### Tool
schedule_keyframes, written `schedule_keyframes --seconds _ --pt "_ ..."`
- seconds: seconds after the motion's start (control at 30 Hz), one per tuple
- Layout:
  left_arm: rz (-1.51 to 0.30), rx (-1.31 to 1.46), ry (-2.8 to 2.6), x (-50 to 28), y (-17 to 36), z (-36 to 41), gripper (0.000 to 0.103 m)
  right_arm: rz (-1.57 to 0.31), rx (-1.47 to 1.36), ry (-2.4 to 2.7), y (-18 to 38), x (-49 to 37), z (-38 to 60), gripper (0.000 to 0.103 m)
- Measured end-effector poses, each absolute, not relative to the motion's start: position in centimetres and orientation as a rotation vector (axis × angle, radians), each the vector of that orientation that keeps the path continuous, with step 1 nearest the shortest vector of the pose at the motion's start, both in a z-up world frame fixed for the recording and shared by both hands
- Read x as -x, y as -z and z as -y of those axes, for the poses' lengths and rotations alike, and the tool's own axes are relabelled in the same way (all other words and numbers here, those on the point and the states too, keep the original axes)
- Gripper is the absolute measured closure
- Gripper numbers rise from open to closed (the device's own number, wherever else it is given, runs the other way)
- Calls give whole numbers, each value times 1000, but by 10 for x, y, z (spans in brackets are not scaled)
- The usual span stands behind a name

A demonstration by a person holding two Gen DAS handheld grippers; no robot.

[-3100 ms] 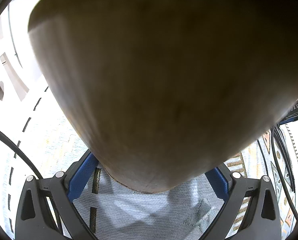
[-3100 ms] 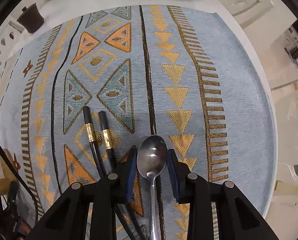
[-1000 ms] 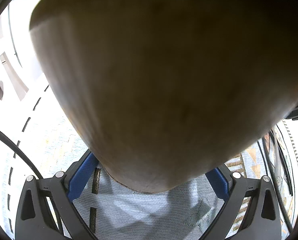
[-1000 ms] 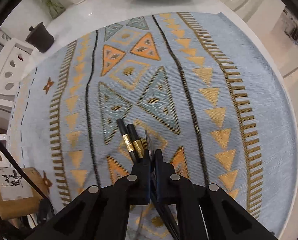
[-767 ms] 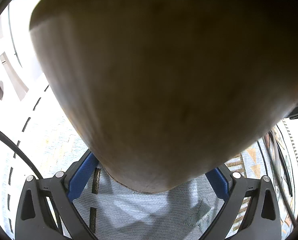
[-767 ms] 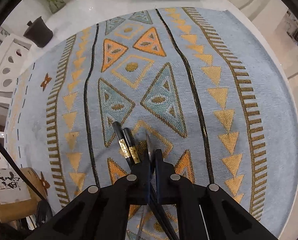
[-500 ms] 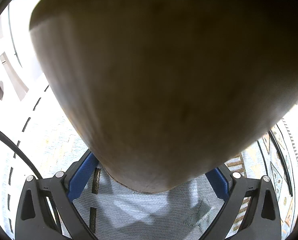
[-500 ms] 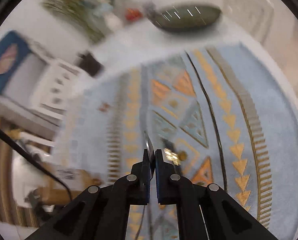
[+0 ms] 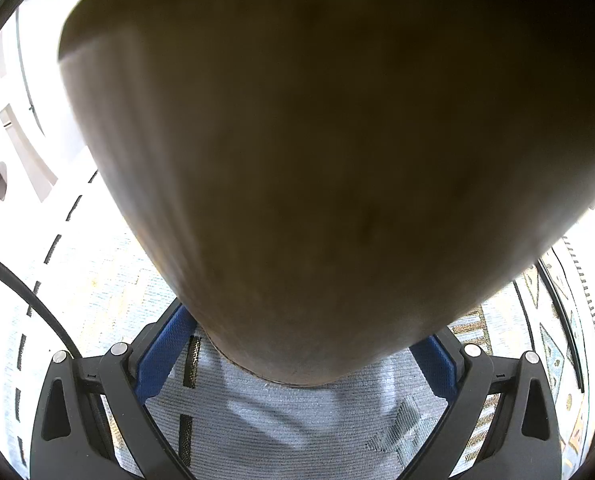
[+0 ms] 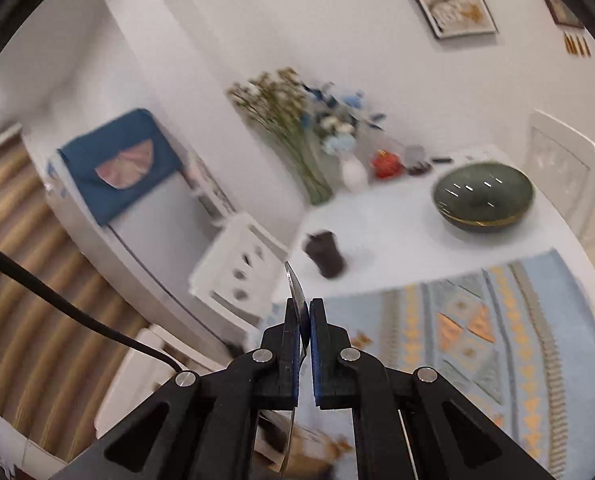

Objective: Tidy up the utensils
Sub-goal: 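Lift the spoon with the right tool and carry it over the cup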

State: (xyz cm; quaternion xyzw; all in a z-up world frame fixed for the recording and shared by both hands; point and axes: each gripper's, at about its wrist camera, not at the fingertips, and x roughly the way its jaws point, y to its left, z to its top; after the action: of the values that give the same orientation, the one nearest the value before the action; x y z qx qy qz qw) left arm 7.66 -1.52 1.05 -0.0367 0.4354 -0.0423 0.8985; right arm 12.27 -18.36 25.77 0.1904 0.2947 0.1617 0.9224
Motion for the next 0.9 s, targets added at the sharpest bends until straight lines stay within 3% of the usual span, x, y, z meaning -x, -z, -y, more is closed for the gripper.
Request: schedule_keyframes --seconds 0.43,0.9 --pt "-901 76 87 -77 -10 15 3 -541 -201 -312 -229 -120 94 99" --pt "-901 77 86 -77 -10 15 3 -526 -90 -295 -208 -110 76 99"
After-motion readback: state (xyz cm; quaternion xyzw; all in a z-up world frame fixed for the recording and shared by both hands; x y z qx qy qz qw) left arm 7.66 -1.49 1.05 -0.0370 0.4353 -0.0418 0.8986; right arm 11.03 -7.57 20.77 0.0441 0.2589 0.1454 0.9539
